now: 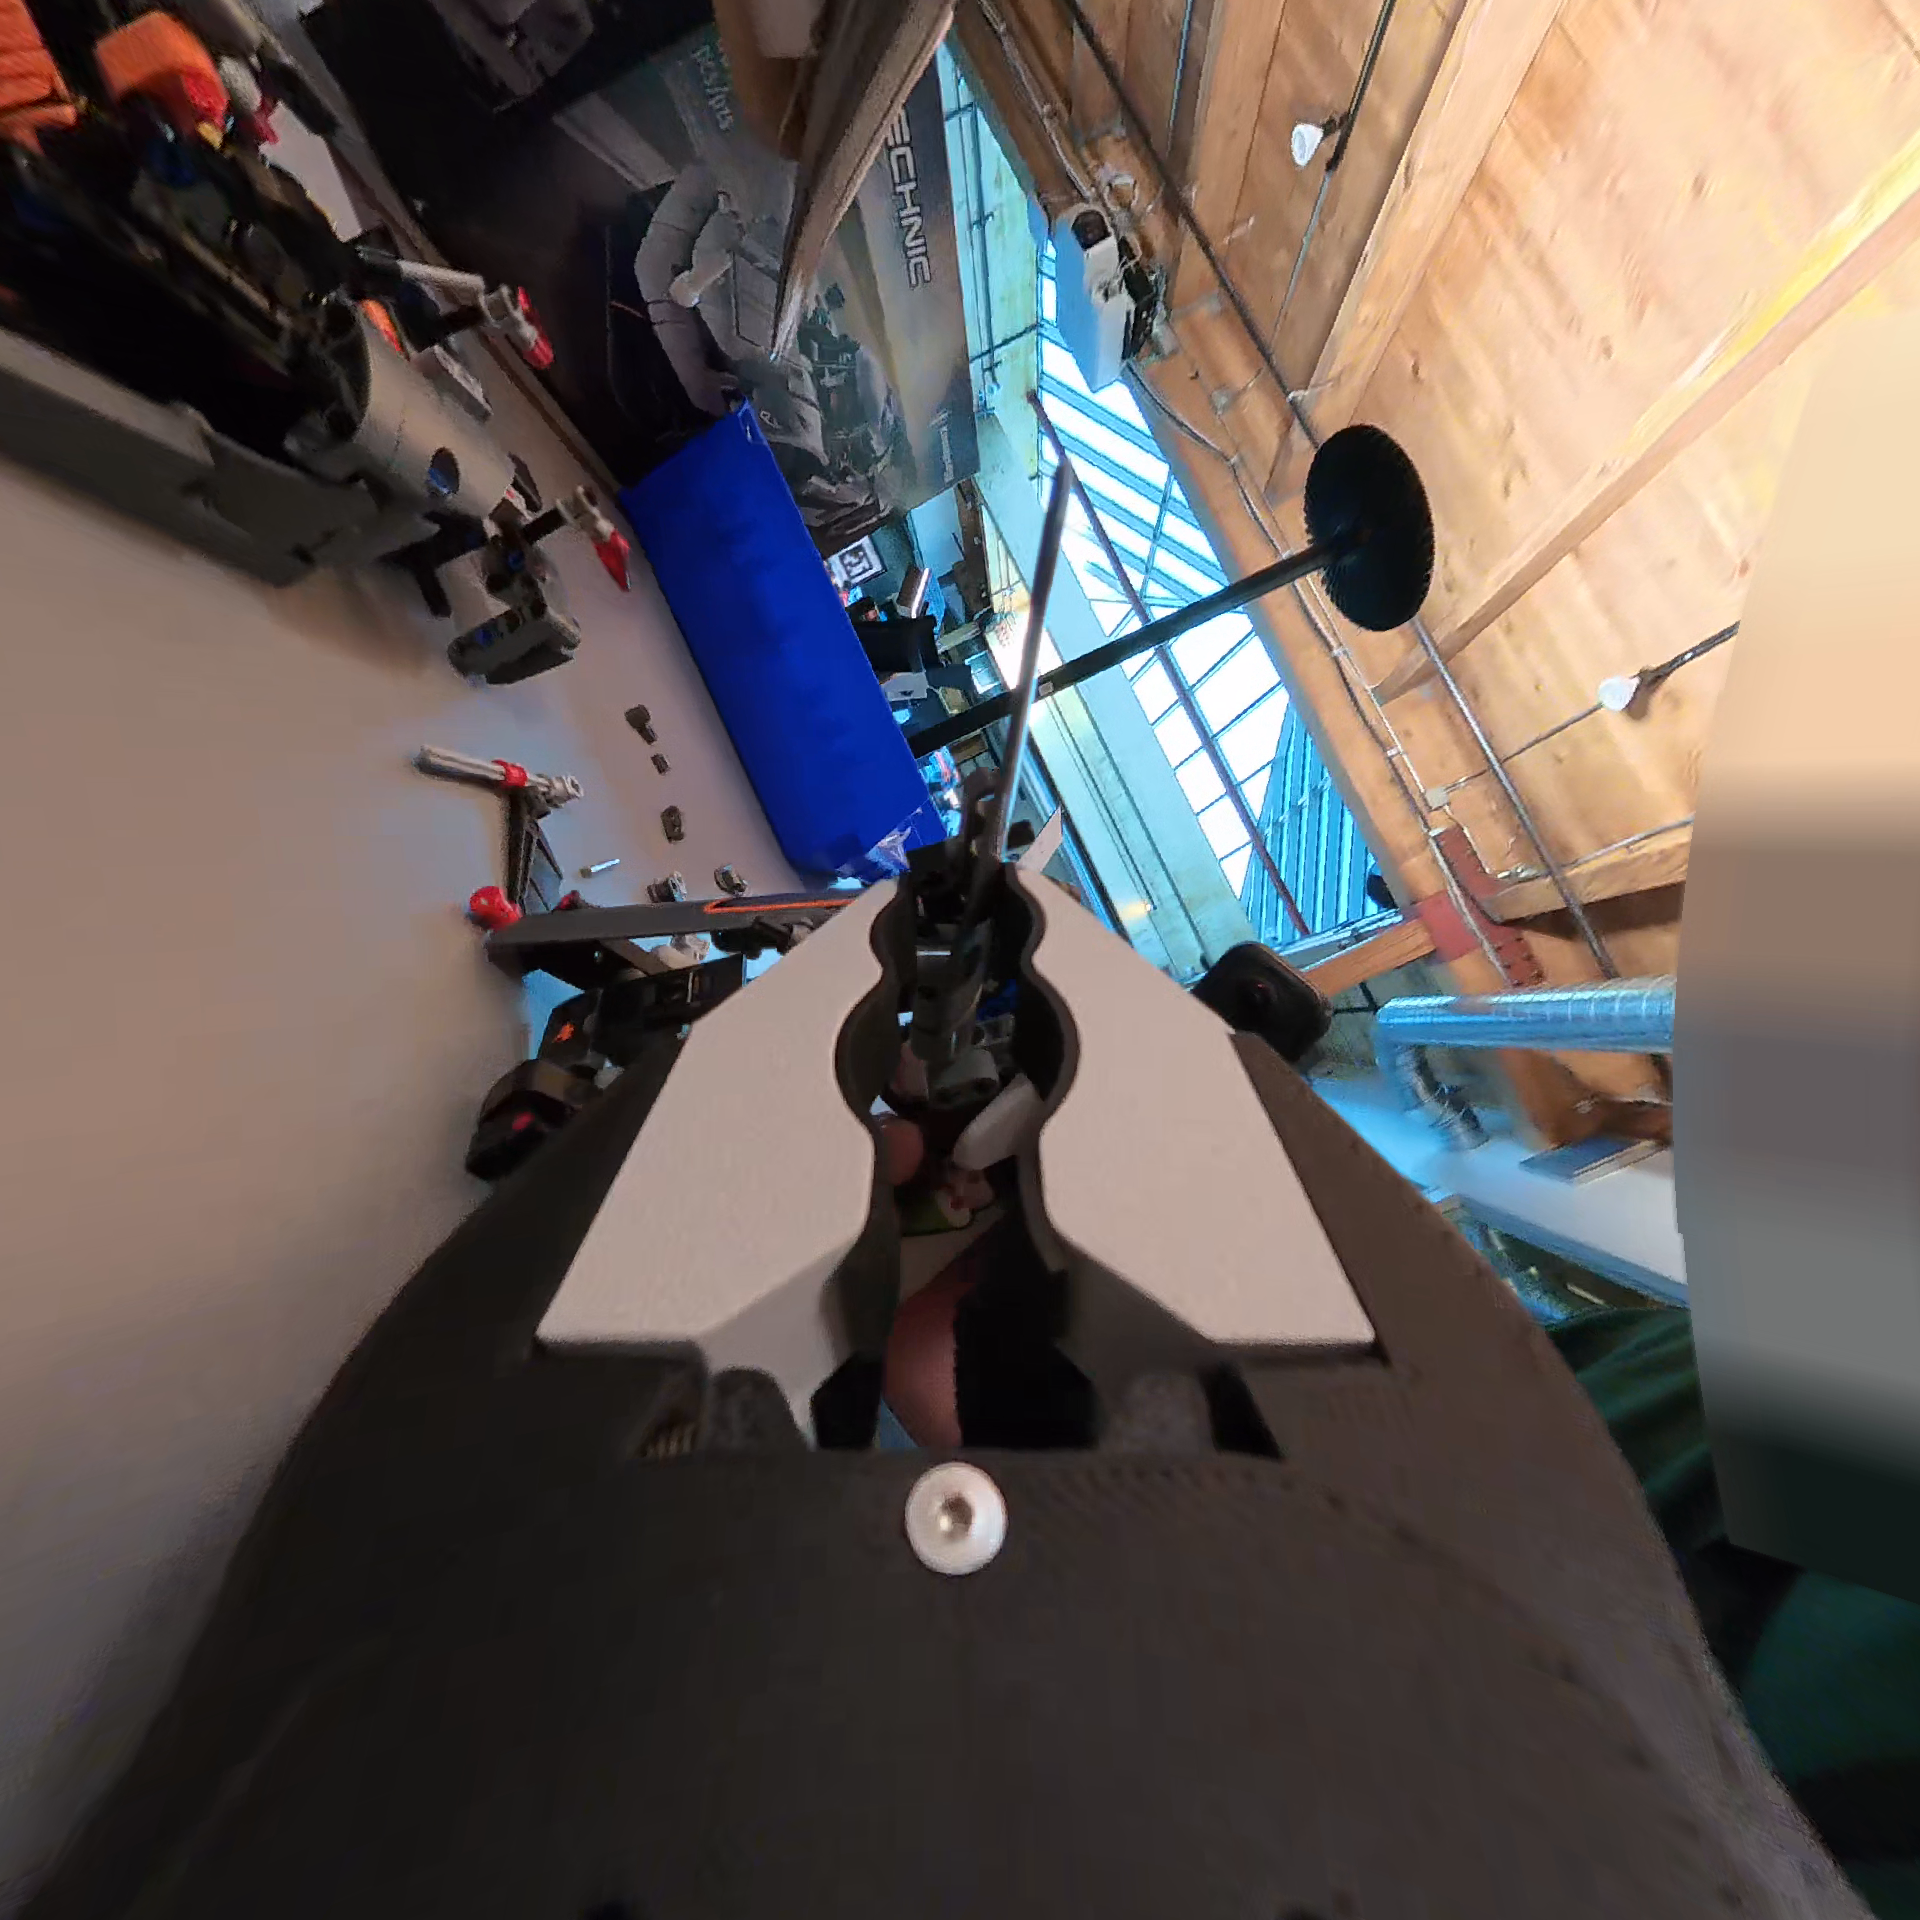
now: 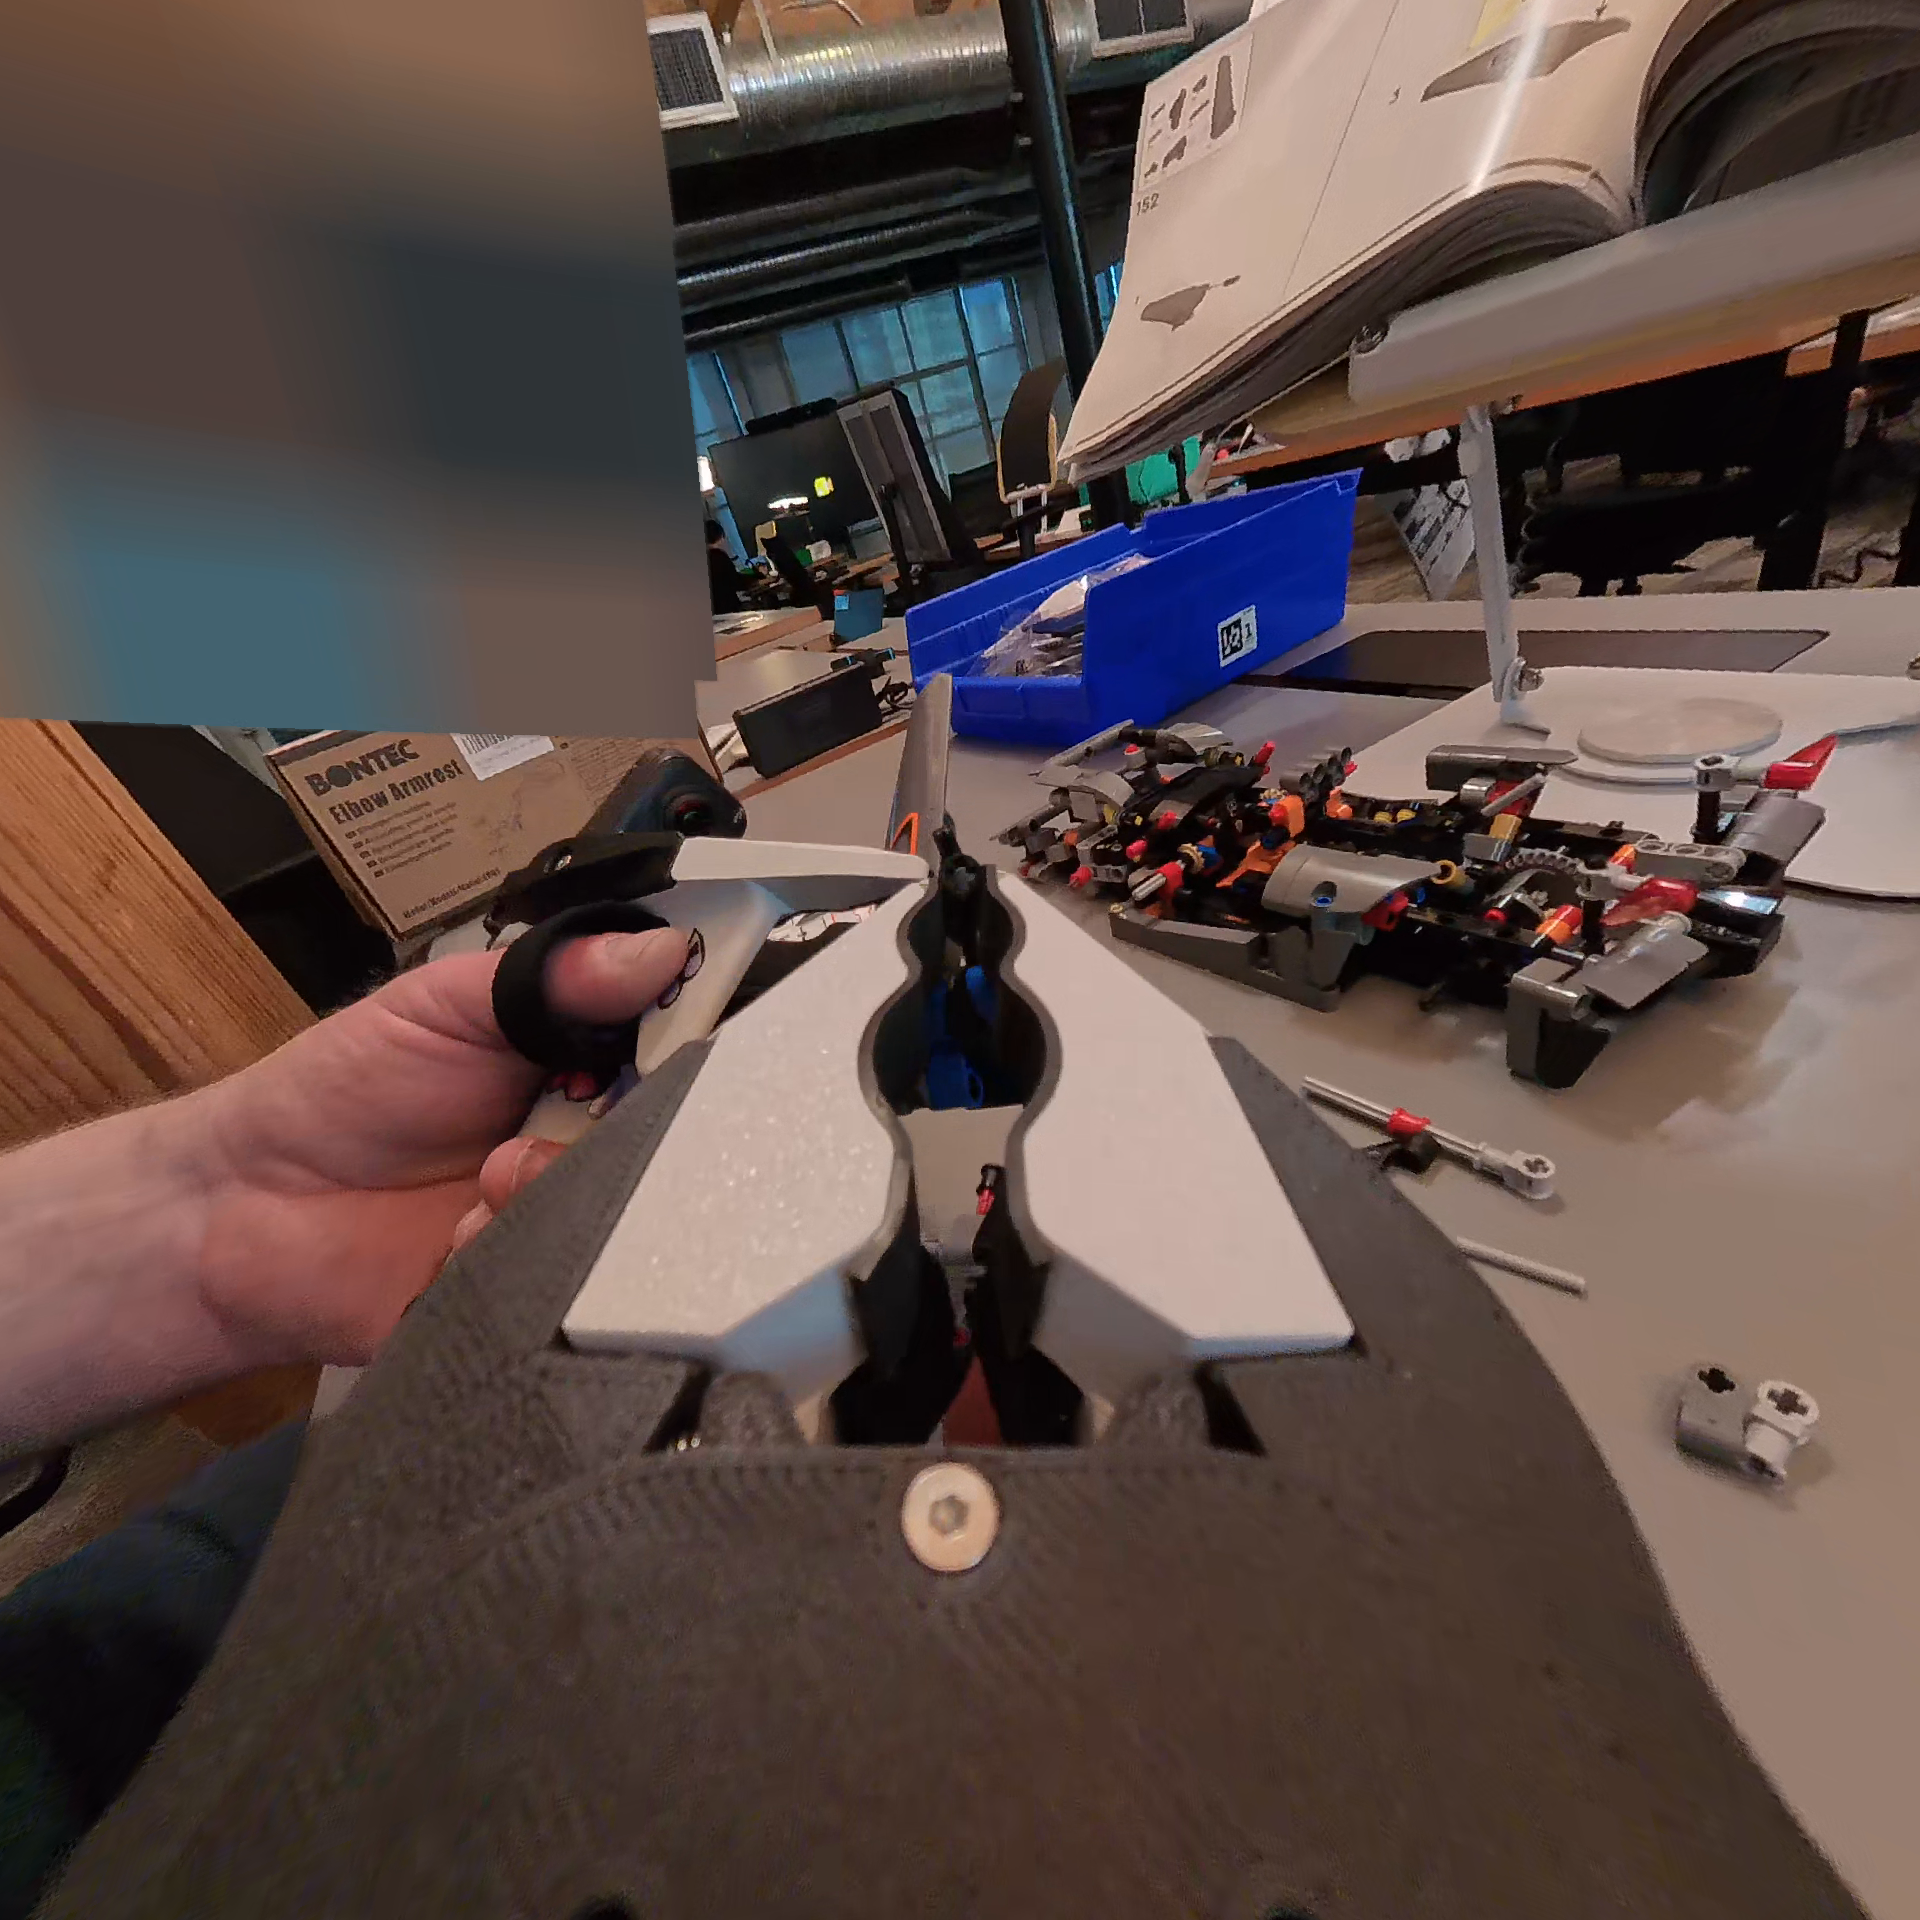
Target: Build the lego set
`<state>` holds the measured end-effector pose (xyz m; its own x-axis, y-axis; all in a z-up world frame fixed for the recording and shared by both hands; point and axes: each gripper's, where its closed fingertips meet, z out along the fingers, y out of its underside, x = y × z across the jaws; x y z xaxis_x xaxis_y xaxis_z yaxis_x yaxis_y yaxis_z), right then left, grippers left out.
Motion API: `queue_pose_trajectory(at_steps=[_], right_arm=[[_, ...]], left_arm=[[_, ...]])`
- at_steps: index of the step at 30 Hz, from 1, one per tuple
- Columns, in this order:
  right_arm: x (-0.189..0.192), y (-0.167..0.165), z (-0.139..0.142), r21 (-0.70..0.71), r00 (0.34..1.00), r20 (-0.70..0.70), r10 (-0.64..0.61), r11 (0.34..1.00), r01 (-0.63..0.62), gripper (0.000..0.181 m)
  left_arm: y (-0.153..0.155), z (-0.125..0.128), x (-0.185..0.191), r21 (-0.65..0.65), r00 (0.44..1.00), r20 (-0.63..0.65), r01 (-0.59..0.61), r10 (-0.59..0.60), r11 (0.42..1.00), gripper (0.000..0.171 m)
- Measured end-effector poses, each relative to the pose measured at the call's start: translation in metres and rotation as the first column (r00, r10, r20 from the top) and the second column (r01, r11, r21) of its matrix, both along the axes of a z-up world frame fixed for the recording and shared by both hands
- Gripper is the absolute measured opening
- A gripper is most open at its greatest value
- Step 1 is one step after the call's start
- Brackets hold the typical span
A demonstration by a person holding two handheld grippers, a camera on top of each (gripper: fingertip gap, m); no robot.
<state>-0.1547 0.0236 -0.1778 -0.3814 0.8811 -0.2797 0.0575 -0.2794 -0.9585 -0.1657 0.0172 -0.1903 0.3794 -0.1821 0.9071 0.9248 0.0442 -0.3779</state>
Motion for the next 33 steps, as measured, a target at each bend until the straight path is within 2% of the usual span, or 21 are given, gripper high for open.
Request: queue_pose_trajectory(at_steps=[4, 7, 10, 12, 15, 18, 22, 25, 29, 33], right_arm=[[0.002, 0.002, -0.004, 0.020, 0.999, 0.032, -0.001, 1.000, 0.000, 0.003], [0.008, 0.007, -0.002, 0.018, 0.999, 0.034, -0.003, 1.000, 0.002, 0.003], [0.015, 0.011, 0.005, 0.032, 1.000, 0.028, -0.010, 0.999, 0.009, 0.003], [0.019, 0.014, 0.009, -0.006, 0.999, 0.032, -0.001, 1.000, 0.001, 0.003], [0.024, 0.021, 0.013, 0.027, 0.999, 0.024, -0.033, 0.999, 0.032, 0.003], [0.026, 0.018, 0.010, 0.150, 0.998, 0.041, -0.048, 0.988, 0.041, 0.003], [0.026, 0.012, 0.008, 0.291, 0.995, 0.032, -0.093, 0.954, 0.080, 0.003], [0.026, 0.010, 0.005, 0.332, 0.994, 0.038, -0.100, 0.940, 0.082, 0.003], [0.026, 0.010, 0.004, 0.375, 0.991, 0.065, -0.116, 0.923, 0.084, 0.002], [0.025, 0.009, -0.001, 0.353, 0.989, 0.112, -0.093, 0.934, 0.048, 0.001]], left_arm=[[0.001, 0.000, 0.003, -0.013, 0.999, -0.047, -0.012, 0.011, 1.000, 0.013], [0.003, 0.005, 0.009, -0.051, 0.978, -0.205, -0.039, 0.027, 0.998, 0.012], [0.008, 0.009, 0.017, -0.114, 0.901, -0.434, -0.082, 0.024, 0.990, 0.013], [0.009, 0.011, 0.021, -0.131, 0.868, -0.497, -0.096, 0.018, 0.987, 0.012], [0.010, 0.006, 0.021, -0.169, 0.830, -0.557, -0.131, 0.015, 0.977, 0.013], [0.012, 0.005, 0.025, -0.196, 0.784, -0.621, -0.155, 0.000, 0.968, 0.012], [0.015, 0.005, 0.029, -0.213, 0.750, -0.661, -0.180, -0.006, 0.960, 0.012], [0.014, 0.004, 0.028, -0.232, 0.739, -0.674, -0.198, -0.011, 0.952, 0.012], [0.013, 0.004, 0.026, -0.239, 0.690, -0.724, -0.239, -0.009, 0.941, 0.012], [0.011, 0.004, 0.023, -0.246, 0.599, -0.801, -0.299, -0.020, 0.922, 0.012]])
